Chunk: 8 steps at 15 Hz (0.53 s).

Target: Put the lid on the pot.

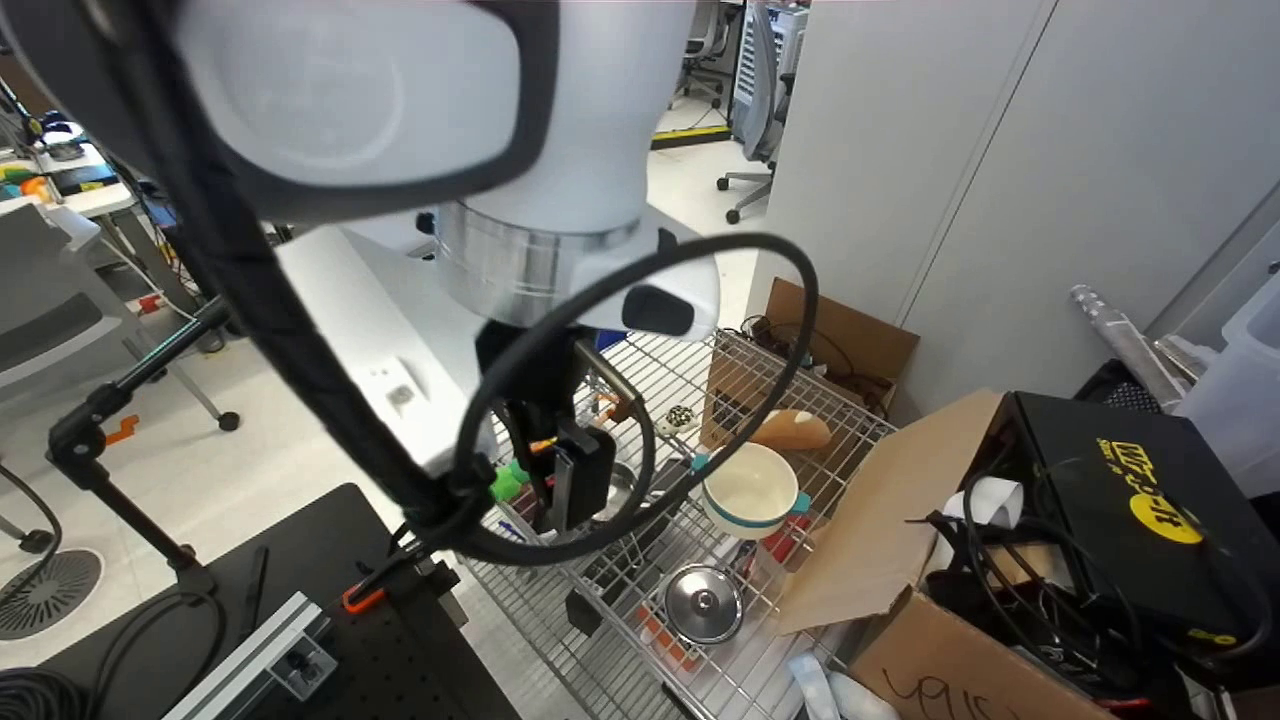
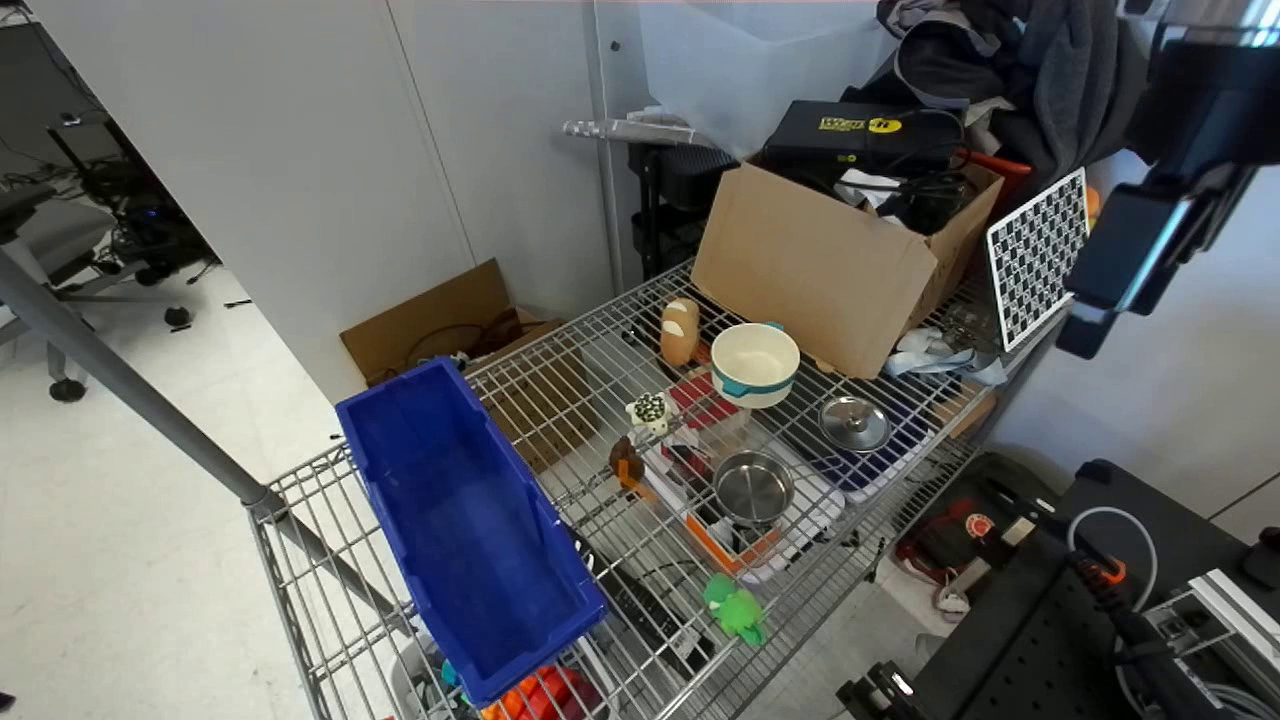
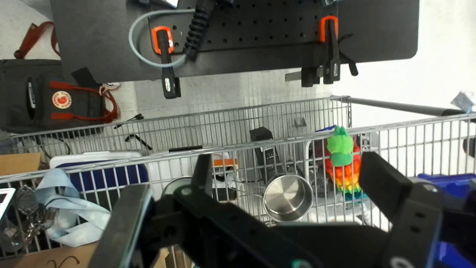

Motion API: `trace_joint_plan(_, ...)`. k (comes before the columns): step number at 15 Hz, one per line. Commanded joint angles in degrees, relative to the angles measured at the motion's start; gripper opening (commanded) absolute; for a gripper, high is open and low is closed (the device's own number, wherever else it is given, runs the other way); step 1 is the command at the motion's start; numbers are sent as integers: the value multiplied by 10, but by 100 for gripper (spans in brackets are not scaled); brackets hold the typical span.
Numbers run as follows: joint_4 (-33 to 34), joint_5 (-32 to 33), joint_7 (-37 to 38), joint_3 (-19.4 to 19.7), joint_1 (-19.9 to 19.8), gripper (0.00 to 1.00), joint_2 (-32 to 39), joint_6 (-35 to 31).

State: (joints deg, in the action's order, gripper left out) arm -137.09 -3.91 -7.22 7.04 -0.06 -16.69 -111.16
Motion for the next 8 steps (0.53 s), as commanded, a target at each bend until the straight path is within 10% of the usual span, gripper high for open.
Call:
trace_joint_plan(1,5,-37,-3,-1,-10,100,79,-99)
trace_joint_plan(8,43,-94,17,-7,-33,100,240,-259)
